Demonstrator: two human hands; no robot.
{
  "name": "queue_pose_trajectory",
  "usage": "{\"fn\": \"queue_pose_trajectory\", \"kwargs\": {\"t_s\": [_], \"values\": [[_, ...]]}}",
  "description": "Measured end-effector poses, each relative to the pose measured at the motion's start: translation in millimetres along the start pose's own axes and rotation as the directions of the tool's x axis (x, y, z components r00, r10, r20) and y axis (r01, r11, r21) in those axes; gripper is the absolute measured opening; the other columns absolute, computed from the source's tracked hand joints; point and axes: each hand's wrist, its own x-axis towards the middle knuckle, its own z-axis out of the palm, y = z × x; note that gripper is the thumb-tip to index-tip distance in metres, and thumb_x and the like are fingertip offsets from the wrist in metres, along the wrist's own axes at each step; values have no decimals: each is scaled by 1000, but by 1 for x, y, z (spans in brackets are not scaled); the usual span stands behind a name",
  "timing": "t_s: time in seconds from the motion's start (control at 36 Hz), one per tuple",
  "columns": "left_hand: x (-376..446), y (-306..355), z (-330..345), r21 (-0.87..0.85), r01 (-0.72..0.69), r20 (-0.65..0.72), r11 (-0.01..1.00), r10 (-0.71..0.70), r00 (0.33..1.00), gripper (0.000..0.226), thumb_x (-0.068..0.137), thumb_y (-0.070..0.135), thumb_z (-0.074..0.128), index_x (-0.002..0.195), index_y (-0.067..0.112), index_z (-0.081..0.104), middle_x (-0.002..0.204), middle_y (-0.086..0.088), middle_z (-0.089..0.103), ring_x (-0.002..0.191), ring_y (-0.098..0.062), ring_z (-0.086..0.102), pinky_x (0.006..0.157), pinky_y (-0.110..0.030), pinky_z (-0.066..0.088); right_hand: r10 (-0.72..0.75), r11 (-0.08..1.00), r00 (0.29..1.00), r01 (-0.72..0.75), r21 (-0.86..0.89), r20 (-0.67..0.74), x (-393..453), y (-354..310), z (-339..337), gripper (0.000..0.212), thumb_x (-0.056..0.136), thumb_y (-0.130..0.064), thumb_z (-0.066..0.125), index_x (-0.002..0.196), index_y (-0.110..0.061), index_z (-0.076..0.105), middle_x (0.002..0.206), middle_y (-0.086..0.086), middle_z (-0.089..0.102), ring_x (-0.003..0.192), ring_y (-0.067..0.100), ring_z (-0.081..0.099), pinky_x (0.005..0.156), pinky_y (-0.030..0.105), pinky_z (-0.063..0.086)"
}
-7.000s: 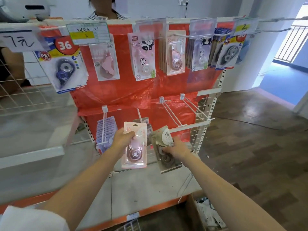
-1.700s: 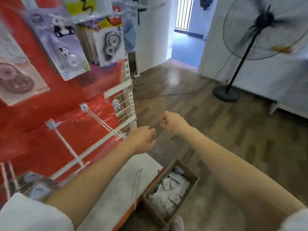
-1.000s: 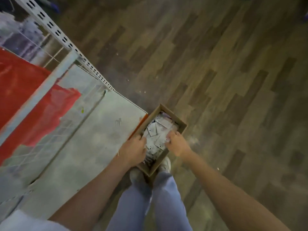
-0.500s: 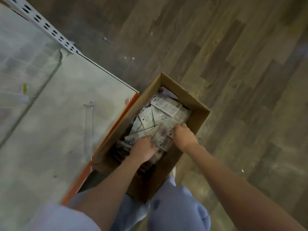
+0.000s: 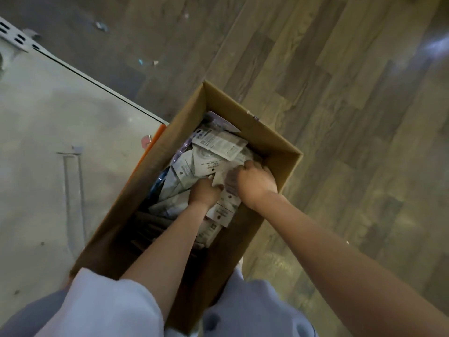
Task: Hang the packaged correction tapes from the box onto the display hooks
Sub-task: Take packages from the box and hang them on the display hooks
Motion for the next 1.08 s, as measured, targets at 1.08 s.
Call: {"fn": "queue_pose_trajectory", "kwargs": {"t_s": [1.08], "values": [[-466,131,-238,-82,-186,-111,979,177,978,17,101,21,43,111,15,55,98,-4,67,83,-20,66,73,-34,54,-74,609,990,142,781,-122,-309,-57,-239,84,83,-48,66,148,-16,23,146,6,28,136,26,30,112,45,32]]}}
